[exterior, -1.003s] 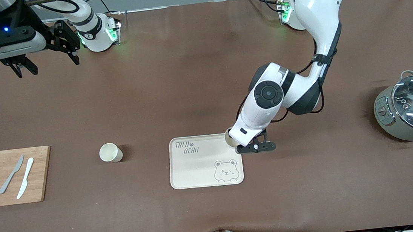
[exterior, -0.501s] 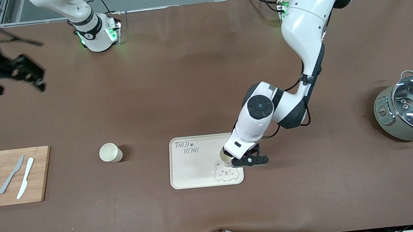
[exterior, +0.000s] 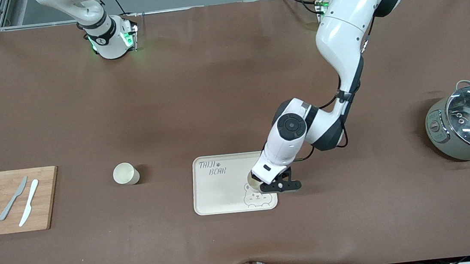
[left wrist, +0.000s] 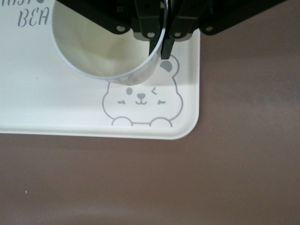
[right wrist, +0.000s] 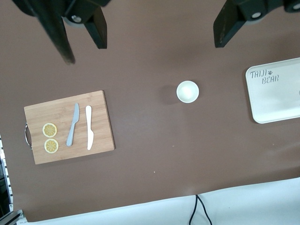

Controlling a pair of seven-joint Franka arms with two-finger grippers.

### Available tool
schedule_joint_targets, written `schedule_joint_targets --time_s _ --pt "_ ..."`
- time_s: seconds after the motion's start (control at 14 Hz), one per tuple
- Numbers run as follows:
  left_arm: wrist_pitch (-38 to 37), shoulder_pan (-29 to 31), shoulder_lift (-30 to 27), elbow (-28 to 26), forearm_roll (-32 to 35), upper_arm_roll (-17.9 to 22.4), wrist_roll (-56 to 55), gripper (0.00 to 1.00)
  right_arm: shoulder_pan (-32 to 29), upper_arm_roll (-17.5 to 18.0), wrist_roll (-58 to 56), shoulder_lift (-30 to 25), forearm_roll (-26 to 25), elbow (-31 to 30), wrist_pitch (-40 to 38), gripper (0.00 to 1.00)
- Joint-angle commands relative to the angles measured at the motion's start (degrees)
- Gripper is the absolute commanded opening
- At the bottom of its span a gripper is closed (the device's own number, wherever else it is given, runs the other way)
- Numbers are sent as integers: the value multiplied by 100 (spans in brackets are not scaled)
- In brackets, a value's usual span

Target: Place white IKEA cup upright on tray with both arms

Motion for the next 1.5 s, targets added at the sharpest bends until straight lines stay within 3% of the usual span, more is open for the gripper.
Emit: schedule_joint_targets --time_s 0.0,0.21,0.36,0.57,0.86,1.0,1.07,1.15,1.29,1.43 --pt "-148 -226 87 164 -64 96 -396 0 -259 58 65 50 -38 -12 17 100" --pt "-535 -314 95 156 -65 70 -459 0 -427 75 -5 297 68 -135 526 100" --pt "-527 -314 165 156 -65 70 -459 0 -698 75 -22 288 146 -188 466 100" --pt "-588 -314 166 147 -152 70 -494 0 -1392 75 -888 279 1172 -284 325 100" --pt "-659 -314 175 138 -196 79 -485 0 -1185 84 -1367 279 1159 -434 316 100" --pt "-659 -306 175 112 -188 79 -485 0 -1131 101 -1437 262 1113 -443 -93 100" --pt "-659 -288 157 112 -214 79 -485 6 -1070 110 -1446 244 1105 -443 -375 100" --pt "-667 -245 140 103 -188 79 -476 99 -817 84 -1411 244 983 -434 -448 100" --pt "-667 -253 96 112 -214 96 -529 100 -543 110 -1472 201 334 -443 -640 100" --pt "-755 -235 34 129 -284 87 -564 100 -489 128 -1456 -1 322 -451 -1088 100"
